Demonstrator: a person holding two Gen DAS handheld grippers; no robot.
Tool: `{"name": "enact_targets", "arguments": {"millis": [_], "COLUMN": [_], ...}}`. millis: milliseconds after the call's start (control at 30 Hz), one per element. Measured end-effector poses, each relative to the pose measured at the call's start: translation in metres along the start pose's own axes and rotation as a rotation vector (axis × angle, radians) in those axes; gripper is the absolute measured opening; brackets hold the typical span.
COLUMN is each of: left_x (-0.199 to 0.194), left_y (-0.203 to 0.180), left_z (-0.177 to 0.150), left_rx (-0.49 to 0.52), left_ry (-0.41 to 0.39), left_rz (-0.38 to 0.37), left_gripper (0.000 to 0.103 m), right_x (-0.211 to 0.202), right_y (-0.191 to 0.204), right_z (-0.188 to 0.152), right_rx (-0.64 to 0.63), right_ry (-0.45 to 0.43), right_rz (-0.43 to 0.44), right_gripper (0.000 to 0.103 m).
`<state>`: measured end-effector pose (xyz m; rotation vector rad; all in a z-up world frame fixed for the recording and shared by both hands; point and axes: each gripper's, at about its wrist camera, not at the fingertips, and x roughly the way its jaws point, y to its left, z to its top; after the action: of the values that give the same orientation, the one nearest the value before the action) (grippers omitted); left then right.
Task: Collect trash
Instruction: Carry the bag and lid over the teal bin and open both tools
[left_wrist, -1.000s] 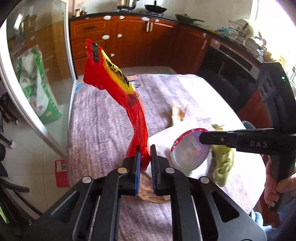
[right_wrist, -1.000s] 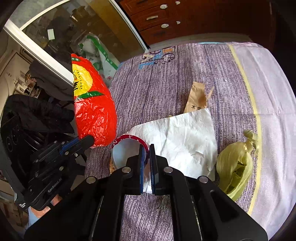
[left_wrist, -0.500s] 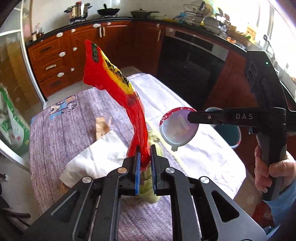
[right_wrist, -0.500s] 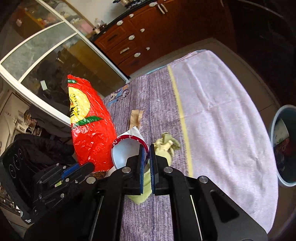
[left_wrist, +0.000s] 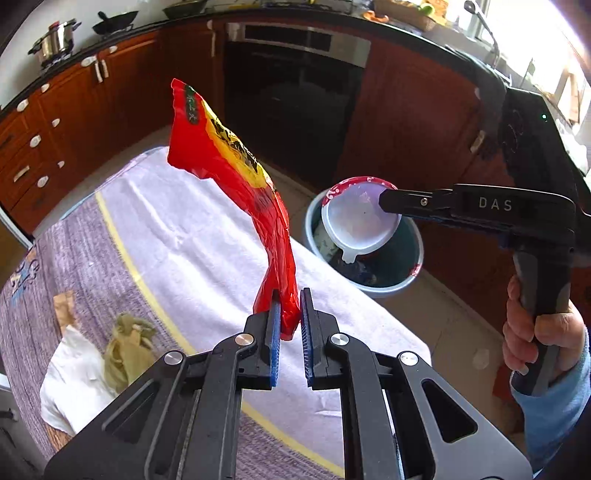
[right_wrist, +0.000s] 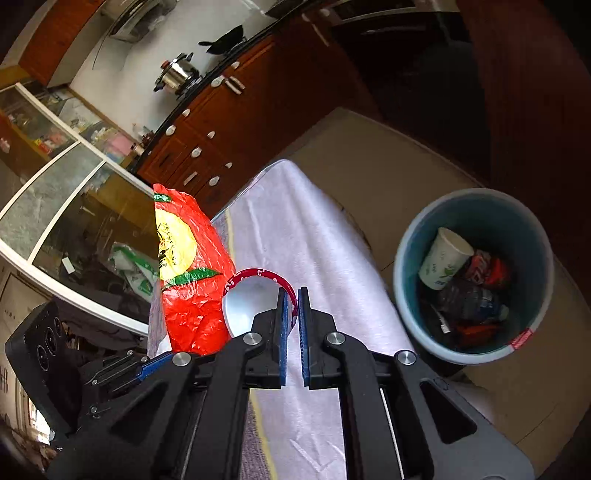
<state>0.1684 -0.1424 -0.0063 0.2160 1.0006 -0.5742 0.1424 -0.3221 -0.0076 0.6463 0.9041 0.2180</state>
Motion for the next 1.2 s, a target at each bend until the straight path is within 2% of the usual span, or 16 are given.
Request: {"name": "enact_targets", "arguments": {"millis": [300, 433, 700, 867, 1033, 1067, 1100, 1133, 1167, 1200], "left_x": [0.063, 0.089, 0.131, 0.155, 0.173, 0.173, 0.173, 0.172, 0.168, 0.165], "left_y": [-0.072, -0.092, -0.114, -0.109, -0.102, -0.102, -0.102, -0.101, -0.106, -0.106], "left_z": [0.027, 0.035, 0.041, 0.037, 0.042, 0.041, 0.041, 0.041, 0.041, 0.041], "left_rx": [0.137, 0.161, 0.191, 0.181, 0.163, 0.156, 0.153, 0.153, 0.153, 0.156], "left_ry": [0.099, 0.140, 0.203, 0.246, 0.281, 0.285, 0.283, 0.277, 0.261, 0.238], "left_rz": [-0.086, -0.123, -0.160, -0.175, -0.180, -0.179, -0.171, -0.155, -0.127, -0.107], "left_gripper": [0.011, 0.011, 0.011, 0.011, 0.014, 0.022, 0.030, 0.056, 0.070, 0.070], "right_x": [-0.038, -0.040, -0.030, -0.023, -0.017, -0.015, -0.014, -0.012, -0.012, -0.012], "right_y": [-0.109, -0.137, -0.168, -0.176, -0.179, -0.180, -0.180, -0.179, -0.178, -0.177], "right_z": [0.010, 0.007, 0.008, 0.012, 0.013, 0.013, 0.013, 0.013, 0.013, 0.012], "right_rx": [0.168, 0.214, 0.248, 0.252, 0.245, 0.244, 0.248, 0.254, 0.257, 0.256], "right_ry": [-0.083, -0.083, -0.064, -0.054, -0.042, -0.039, -0.035, -0.035, -0.038, -0.045], "right_rz": [-0.108, -0.154, -0.220, -0.249, -0.274, -0.276, -0.277, -0.269, -0.267, -0.270], "right_gripper": [0.006, 0.006, 0.006, 0.006, 0.010, 0.013, 0.026, 0.039, 0.065, 0.074]}}
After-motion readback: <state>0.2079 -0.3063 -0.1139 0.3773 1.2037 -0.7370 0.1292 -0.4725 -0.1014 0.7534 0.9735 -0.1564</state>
